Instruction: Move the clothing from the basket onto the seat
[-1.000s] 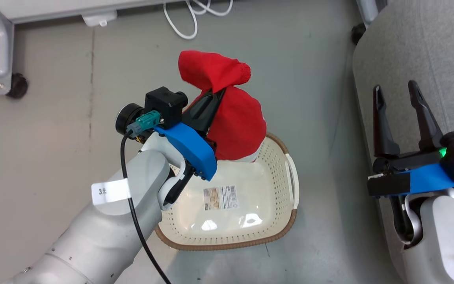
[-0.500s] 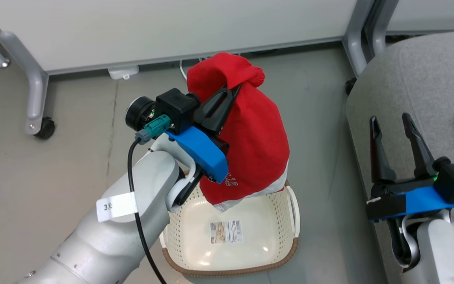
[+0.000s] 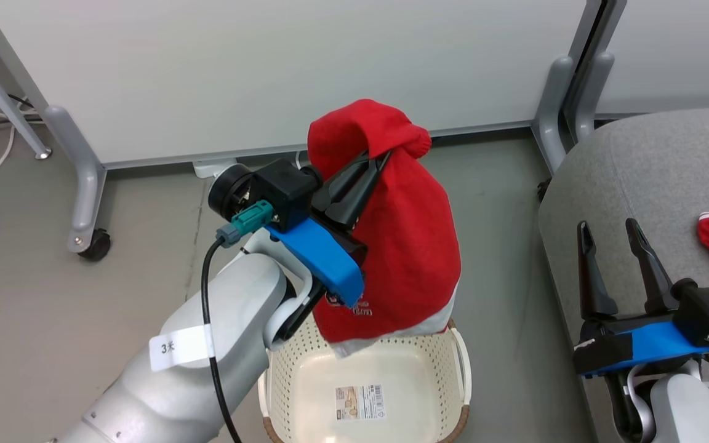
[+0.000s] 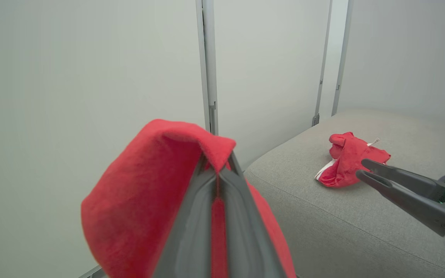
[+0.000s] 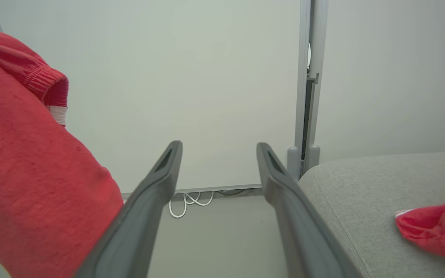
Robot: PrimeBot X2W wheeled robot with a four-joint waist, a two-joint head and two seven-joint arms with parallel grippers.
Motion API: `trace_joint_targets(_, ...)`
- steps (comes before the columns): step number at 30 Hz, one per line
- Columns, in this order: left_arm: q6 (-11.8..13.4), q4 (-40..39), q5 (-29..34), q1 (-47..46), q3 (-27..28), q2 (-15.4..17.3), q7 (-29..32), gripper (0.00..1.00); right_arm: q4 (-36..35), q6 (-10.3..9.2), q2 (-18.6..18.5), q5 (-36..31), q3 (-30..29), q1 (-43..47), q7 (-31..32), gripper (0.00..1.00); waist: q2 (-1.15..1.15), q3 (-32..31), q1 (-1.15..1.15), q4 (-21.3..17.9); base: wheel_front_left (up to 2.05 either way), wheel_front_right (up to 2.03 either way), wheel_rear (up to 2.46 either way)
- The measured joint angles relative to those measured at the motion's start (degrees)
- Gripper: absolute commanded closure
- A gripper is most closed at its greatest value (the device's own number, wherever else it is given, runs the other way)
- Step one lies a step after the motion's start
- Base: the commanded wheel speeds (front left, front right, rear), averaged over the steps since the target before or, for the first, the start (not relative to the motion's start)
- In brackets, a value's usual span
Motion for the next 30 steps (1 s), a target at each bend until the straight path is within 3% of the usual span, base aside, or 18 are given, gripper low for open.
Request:
trace_joint_targets(17, 0.05, -1.71, 0.52, 2.66, 0.11, 0.37, 0.0, 1.0, 0.08, 0.0, -0.18, -0.11, 1.15, 2.3, 0.0, 0.0, 0.0, -4.25, 0.0, 0.67, 0.0, 0.0, 0.0)
trace_joint_targets(30, 0.35, -2.02, 1.04, 2.73, -0.44, 0.48, 0.0, 1.0, -1.0, 0.0, -2.6, 0.0, 12.65, -3.56, 0.0, 0.0, 0.0, -3.12, 0.01, 1.02, 0.0, 0.0, 0.0)
